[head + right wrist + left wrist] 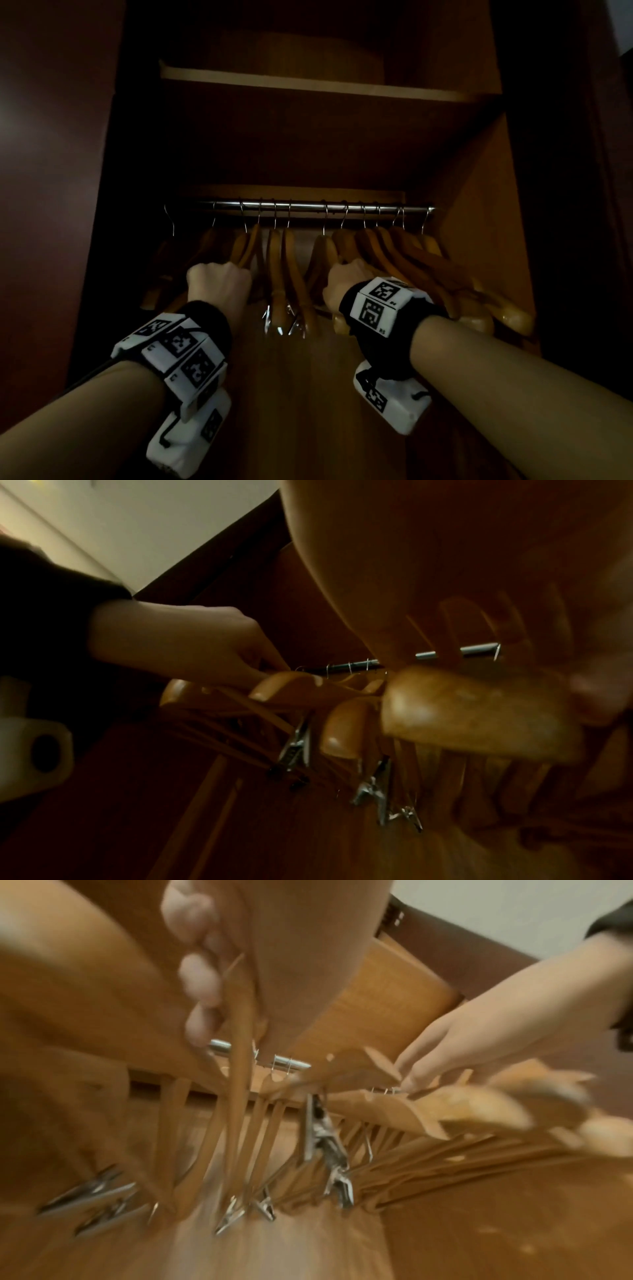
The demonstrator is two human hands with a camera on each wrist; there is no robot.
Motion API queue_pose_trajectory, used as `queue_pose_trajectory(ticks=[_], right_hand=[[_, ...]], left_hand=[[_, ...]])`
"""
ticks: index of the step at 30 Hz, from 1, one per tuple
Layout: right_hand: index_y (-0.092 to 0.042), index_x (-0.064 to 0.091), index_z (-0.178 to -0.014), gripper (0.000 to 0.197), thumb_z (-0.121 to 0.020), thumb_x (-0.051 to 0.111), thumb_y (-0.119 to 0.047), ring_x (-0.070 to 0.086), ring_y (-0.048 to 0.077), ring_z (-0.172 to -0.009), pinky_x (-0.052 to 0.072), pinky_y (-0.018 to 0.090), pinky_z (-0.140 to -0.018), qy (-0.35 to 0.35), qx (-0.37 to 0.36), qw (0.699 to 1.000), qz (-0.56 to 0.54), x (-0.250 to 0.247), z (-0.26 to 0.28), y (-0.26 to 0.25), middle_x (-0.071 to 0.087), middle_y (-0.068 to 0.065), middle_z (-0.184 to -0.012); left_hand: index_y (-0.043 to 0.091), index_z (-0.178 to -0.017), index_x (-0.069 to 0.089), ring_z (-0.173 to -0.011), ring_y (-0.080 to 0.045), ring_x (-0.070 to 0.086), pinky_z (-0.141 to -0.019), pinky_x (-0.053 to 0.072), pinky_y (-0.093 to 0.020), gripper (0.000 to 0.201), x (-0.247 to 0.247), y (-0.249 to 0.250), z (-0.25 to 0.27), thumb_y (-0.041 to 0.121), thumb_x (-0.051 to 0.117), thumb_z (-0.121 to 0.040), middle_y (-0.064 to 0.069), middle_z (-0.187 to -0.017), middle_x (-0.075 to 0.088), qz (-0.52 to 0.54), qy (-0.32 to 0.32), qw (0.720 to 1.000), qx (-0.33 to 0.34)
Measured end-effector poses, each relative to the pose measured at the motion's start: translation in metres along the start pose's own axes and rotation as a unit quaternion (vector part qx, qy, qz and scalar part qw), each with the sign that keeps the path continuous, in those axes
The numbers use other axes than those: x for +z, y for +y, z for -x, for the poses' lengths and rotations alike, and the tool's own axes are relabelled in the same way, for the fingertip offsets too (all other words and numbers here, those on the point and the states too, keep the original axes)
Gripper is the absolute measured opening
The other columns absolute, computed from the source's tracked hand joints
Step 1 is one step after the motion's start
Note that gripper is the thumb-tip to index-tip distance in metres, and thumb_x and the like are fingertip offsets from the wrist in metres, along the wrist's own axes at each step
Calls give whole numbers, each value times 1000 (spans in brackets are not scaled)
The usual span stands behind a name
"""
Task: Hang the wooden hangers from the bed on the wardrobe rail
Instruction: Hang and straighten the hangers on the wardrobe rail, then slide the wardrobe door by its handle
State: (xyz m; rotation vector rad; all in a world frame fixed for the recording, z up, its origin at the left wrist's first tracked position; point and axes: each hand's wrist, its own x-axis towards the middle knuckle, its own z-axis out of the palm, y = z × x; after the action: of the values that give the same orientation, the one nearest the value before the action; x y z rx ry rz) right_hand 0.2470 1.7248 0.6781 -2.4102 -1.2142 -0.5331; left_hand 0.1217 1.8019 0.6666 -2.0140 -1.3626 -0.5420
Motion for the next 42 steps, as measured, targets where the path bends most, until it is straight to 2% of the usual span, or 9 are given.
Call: queue_pose_trajectory(ticks=[1, 3, 6, 13, 18, 26, 32, 37, 42], right_hand=[[-5, 41, -136, 42, -97, 45, -23, 46, 32, -123, 43, 37, -103, 7, 9, 1000, -2, -2, 8, -4, 34, 18, -141], [-7, 38, -138, 45, -96, 47, -22, 47, 33, -121, 45, 38, -100, 9, 19, 1000, -9, -1, 15, -8, 30, 18, -141], [-11, 36, -138, 47, -95, 49, -22, 41, 36, -124, 42, 43, -102, 17, -5, 1000, 6, 4, 33, -12, 28, 19, -141], [-18, 35, -138, 47, -94, 49, -30, 41, 38, -122, 44, 46, -95, 39, -121, 992, 8, 2, 91, -12, 28, 17, -138], [-19, 31, -142, 54, -93, 53, -26, 44, 38, -120, 44, 42, -96, 6, -224, 973, -52, 30, 148, -13, 27, 16, -139], [-21, 35, -140, 53, -92, 52, -34, 45, 30, -120, 43, 41, -95, -41, -419, 907, -24, 114, 251, -53, 37, 9, -134], [-18, 42, -137, 44, -95, 47, -33, 40, 24, -126, 37, 35, -96, -47, -524, 849, 42, 187, 287, -100, 37, 7, -139], [-14, 48, -129, 38, -96, 43, -34, 36, 26, -128, 33, 38, -103, -71, -570, 805, 148, 238, 295, -143, 40, 10, -137], [-17, 67, -103, 25, -87, 58, -35, 52, 25, -111, 39, 38, -97, -53, -582, 783, 214, 269, 301, -164, 59, 6, -112]], left_hand=[[20, -112, 55, -63, -8, 50, -57, 36, -22, 23, 5, -2, 3, 28, 39, -99, 4, -89, 56, 14, 28, 1000, -1], [21, -124, 48, -94, -15, 59, -72, 43, -26, 30, 13, -5, 16, 34, 39, -98, -1, -114, 55, 25, 76, 997, -1], [24, -133, 37, -114, -23, 49, -90, 41, -33, 41, 16, -14, 44, 42, 37, -96, -6, -126, 45, 49, 138, 989, 15], [22, -141, 29, -120, -30, 42, -95, 37, -39, 55, 0, -38, 123, 44, 40, -93, -11, -133, 39, 87, 136, 987, 12], [22, -143, 27, -122, -32, 39, -96, 36, -40, 61, 7, -37, 191, 47, 46, -90, -12, -135, 37, 116, 82, 990, -21], [21, -145, 25, -122, -37, 39, -96, 36, -47, 65, 73, -81, 305, 50, 44, -90, -17, -135, 37, 137, -28, 984, -113], [24, -146, 23, -126, -37, 38, -102, 34, -49, 62, 119, -132, 329, 53, 36, -93, -18, -140, 35, 142, -72, 974, -160], [33, -149, 13, -134, -33, 31, -106, 32, -48, 64, 150, -159, 306, 55, 33, -93, -13, -151, 23, 138, -70, 982, -110], [41, -147, -5, -147, -22, -5, -115, 14, -51, 67, 174, -145, 278, 53, 34, -94, 0, -159, -14, 185, -21, 982, 14]])
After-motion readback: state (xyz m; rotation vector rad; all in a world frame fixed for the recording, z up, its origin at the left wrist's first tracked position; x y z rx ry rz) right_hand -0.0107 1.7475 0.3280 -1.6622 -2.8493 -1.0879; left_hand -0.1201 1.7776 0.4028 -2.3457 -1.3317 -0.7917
